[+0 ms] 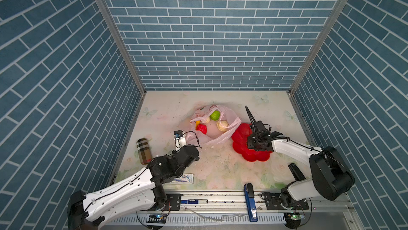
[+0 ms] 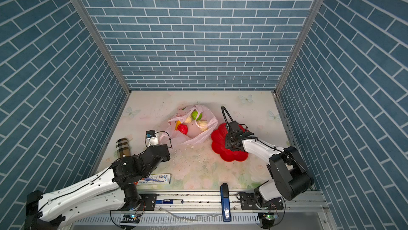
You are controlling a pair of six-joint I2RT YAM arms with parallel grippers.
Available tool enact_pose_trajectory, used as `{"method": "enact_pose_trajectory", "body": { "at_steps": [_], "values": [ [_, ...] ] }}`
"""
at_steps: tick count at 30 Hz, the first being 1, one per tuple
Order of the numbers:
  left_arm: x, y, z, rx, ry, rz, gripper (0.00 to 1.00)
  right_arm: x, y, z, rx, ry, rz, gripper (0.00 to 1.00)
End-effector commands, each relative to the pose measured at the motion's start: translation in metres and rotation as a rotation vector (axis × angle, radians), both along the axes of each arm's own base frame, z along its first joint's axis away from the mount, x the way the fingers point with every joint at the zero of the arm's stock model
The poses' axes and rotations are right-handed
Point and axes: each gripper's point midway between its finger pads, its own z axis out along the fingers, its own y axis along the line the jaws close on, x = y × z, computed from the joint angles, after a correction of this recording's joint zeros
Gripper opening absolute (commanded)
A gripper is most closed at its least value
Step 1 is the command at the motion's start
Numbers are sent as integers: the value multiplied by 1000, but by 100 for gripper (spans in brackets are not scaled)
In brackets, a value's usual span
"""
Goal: Take fruits out of the plastic bag
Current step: Place the fruit on the plate, then pick up the fruit from the plastic bag.
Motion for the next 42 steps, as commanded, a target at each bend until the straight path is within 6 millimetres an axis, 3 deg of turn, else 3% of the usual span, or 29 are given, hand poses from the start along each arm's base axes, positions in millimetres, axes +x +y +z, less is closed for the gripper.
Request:
{"method": "enact_pose_trajectory", "body": {
  "at_steps": [1,13,20,23,28,33,38,42],
  "values": [
    [0,5,6,6,-11,11,4,-5,-3,-10,7,34,-38,39],
    [-2,7,5,3,-9,12,4,-2,-1,-1,8,25,-27,58],
    [-2,7,4,5,-7,11,4,1,-3,22,5,-11,-22,66],
    [-2,8,4,6,-6,10,4,2,-6,48,5,-56,-17,68],
    [-3,9,3,7,-5,10,4,0,-9,109,31,-161,11,70],
    [-4,10,-1,8,2,9,4,-4,-1,171,97,-272,81,60],
    [-7,14,-7,6,14,24,4,-8,34,228,132,-405,216,51],
    [-8,16,-12,3,23,32,3,-16,88,263,172,-475,366,49]
  ]
}}
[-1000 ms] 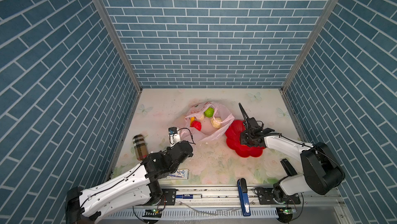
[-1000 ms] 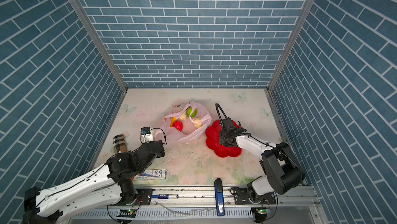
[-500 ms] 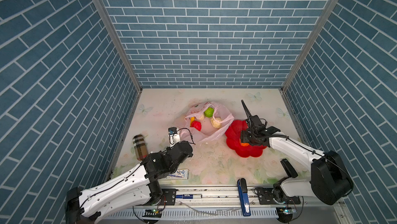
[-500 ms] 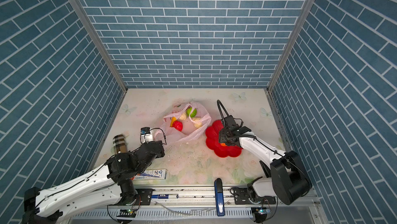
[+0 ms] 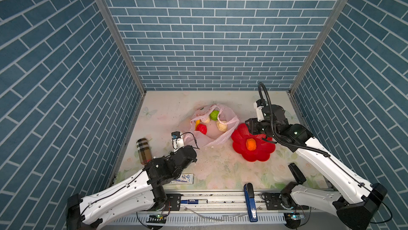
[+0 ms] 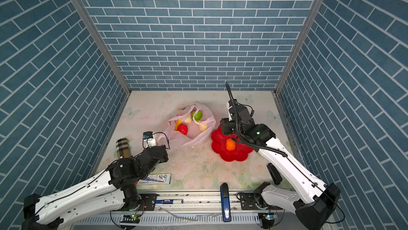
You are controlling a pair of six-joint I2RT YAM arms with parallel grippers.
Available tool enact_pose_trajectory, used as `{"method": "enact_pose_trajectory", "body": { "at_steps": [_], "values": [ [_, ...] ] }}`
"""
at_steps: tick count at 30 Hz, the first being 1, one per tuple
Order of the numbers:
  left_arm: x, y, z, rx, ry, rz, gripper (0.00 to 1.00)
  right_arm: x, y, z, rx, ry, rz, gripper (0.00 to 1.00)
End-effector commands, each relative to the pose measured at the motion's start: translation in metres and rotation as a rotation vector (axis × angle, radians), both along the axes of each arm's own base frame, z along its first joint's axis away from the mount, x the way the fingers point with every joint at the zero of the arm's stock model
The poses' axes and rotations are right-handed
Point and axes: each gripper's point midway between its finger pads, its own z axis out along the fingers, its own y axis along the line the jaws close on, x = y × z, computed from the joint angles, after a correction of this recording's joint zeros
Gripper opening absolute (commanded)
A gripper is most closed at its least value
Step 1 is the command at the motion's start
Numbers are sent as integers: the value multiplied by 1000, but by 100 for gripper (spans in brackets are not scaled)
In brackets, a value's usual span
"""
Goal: Take fruits out of the plastic bag
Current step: Pick up the fruit from the plastic bag.
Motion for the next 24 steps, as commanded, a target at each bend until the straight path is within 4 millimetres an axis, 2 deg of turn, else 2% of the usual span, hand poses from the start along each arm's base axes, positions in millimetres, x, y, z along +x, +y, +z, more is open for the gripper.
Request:
{"method": "enact_pose_trajectory", "body": {
  "at_steps": [1,4,6,8,11,17,20,24],
  "values": [
    [-3,8,-11,25,22,18,3,-4,38,29,-3,-66,117,48],
    [-4,8,-15,25,34,21,3,-15,83,40,34,-81,240,47],
    [-5,9,-18,25,44,26,2,-22,111,40,34,-89,312,46],
    [-6,10,-22,22,50,30,2,-29,138,33,30,-76,380,46],
    [-6,10,-24,15,48,33,2,-31,168,9,40,-18,430,44],
    [-7,11,-25,11,46,36,2,-18,206,-49,19,87,457,40],
    [-7,11,-26,11,49,36,2,-7,214,-76,-18,126,444,38],
    [-9,13,-29,0,53,42,2,17,214,-103,-10,175,371,38]
  ]
}}
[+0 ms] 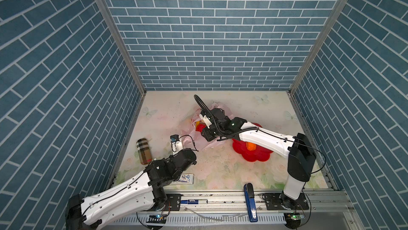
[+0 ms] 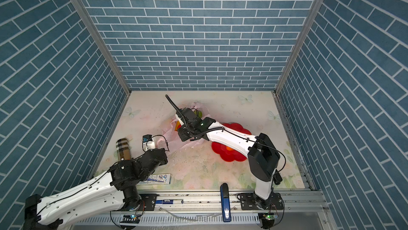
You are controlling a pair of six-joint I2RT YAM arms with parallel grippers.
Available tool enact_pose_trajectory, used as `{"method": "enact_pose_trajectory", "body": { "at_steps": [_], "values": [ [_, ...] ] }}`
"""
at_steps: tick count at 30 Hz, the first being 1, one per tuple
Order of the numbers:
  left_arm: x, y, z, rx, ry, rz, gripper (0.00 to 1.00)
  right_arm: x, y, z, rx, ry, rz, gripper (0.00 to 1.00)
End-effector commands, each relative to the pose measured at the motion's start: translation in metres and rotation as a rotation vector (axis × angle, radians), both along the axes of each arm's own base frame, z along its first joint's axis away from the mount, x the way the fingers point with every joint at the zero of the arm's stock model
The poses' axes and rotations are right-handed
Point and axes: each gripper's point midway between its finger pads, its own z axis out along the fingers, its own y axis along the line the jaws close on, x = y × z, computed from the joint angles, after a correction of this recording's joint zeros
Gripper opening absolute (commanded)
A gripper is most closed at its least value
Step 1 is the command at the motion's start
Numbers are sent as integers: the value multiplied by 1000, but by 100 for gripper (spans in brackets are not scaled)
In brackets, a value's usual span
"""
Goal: Take fruits out of the plastic bag
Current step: Pick up the fruit from the plastic bag.
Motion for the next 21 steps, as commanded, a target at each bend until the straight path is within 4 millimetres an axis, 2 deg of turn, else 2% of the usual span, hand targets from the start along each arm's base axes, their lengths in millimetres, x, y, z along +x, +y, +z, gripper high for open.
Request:
{"method": "enact_pose_trajectory", "body": {
  "at_steps": [1,11,17,21],
  "values": [
    [-4,7,-10,9,15,15,2,29,7,11,83,2,-79,38],
    [-9,11,-17,-9,33,14,0,71,17,-33,102,64,-198,61],
    [-13,11,-26,-21,52,4,0,83,32,-49,148,107,-214,65],
    [-15,11,-30,-27,59,-2,0,92,36,-58,149,115,-242,67]
  ]
}}
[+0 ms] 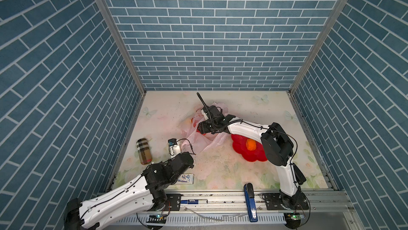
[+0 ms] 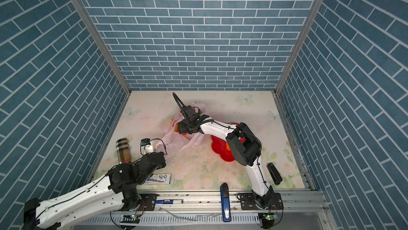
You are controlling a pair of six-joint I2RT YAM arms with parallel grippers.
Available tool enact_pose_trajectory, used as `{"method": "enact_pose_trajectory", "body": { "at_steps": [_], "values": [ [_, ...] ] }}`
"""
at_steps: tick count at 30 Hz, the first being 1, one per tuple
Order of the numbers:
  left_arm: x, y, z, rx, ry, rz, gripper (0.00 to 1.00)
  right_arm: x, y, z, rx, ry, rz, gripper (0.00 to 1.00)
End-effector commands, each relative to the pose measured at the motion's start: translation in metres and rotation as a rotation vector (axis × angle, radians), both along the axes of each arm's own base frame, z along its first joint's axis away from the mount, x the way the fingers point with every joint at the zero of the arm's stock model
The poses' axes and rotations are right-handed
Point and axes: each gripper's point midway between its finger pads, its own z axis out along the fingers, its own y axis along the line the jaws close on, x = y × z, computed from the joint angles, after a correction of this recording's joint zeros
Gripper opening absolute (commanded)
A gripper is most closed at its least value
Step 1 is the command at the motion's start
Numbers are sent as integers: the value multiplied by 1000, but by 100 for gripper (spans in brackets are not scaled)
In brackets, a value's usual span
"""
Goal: Take fruits out of the plastic bag
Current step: Pick up the fruit from the plastic bag.
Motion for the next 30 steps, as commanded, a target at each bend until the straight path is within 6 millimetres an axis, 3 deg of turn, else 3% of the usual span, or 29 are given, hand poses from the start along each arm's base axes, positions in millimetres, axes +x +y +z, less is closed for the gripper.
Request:
{"method": "enact_pose_trajectory", "body": {
  "at_steps": [1,7,9,17,25,30],
  "values": [
    [-4,4,-9,13,20,-5,0,17,12,10,63,-3,-54,68],
    [-6,3,-15,7,28,-15,0,28,10,1,49,-12,-111,69],
    [-7,2,-16,6,32,-19,0,31,8,-17,22,4,-130,70],
    [-8,2,-12,-26,16,-24,0,42,9,-34,5,12,-164,67],
    [-6,4,-8,-20,2,-11,0,37,5,-22,26,5,-145,45],
    [0,2,2,-24,-22,5,0,22,-2,11,57,-15,-91,36]
  ]
}}
